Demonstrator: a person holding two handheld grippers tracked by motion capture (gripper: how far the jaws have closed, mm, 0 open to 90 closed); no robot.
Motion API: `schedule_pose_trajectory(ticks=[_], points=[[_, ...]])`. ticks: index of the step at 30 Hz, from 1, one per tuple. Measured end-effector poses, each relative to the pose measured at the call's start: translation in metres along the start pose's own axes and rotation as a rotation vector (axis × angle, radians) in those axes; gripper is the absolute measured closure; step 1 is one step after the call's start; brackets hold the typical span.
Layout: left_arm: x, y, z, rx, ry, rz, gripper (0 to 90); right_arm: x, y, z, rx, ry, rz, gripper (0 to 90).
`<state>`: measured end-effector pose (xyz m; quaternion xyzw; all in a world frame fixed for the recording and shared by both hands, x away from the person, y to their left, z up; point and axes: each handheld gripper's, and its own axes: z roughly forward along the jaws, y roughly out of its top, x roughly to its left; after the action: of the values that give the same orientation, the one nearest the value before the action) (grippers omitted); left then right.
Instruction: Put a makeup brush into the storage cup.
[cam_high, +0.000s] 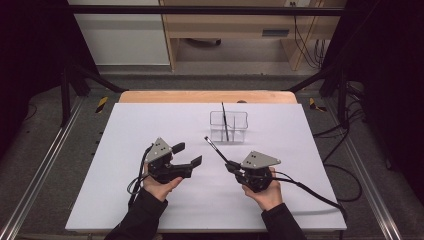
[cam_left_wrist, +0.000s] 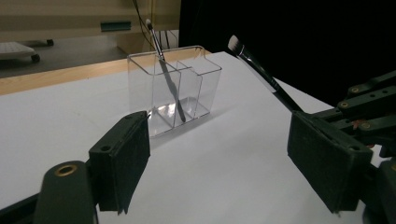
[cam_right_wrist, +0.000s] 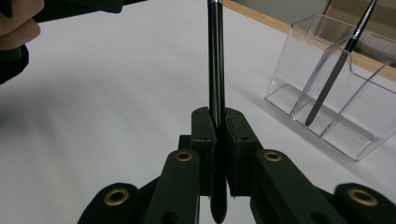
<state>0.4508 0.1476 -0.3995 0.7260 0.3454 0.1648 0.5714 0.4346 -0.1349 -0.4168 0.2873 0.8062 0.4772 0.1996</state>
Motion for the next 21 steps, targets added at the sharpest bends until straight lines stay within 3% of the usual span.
schedule_pose_trajectory(ticks=[16,21], points=[[-0.010,0.008,0.015,-0.051,-0.013,-0.035,21.5,0.001,0.001,-0.002,-0.028,0.014,0.006,84.3],[-0.011,0.007,0.020,-0.061,-0.031,-0.064,21.9,0.001,0.001,-0.001,-0.030,0.015,0.008,84.3]])
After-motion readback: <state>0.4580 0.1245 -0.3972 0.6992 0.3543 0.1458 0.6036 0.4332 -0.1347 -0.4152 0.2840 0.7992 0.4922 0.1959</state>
